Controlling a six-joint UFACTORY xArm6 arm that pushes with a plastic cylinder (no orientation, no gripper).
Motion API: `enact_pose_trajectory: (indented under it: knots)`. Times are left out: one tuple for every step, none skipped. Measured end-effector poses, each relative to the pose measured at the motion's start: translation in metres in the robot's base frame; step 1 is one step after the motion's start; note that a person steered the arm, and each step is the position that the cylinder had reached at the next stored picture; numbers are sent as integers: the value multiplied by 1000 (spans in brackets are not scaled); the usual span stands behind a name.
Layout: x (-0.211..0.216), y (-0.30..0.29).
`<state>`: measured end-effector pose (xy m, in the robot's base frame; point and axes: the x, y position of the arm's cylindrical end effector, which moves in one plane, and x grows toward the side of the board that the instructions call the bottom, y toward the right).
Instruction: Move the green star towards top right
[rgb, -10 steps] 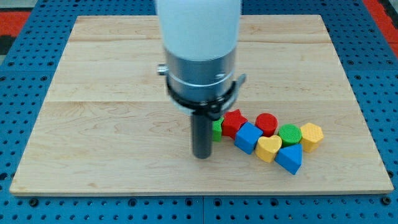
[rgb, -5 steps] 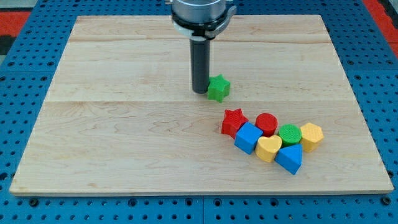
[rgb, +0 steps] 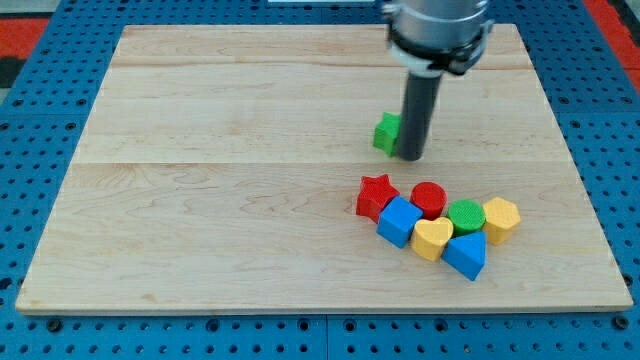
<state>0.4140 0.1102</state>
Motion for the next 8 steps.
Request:
enact_pose_trajectory:
  knots:
    - [-38,-9]
    - [-36,-21]
    - [-22,-41]
    - [-18,-72]
    - [-36,-96]
    - [-51,-73]
    - [-72,-49]
    - [-107,-46]
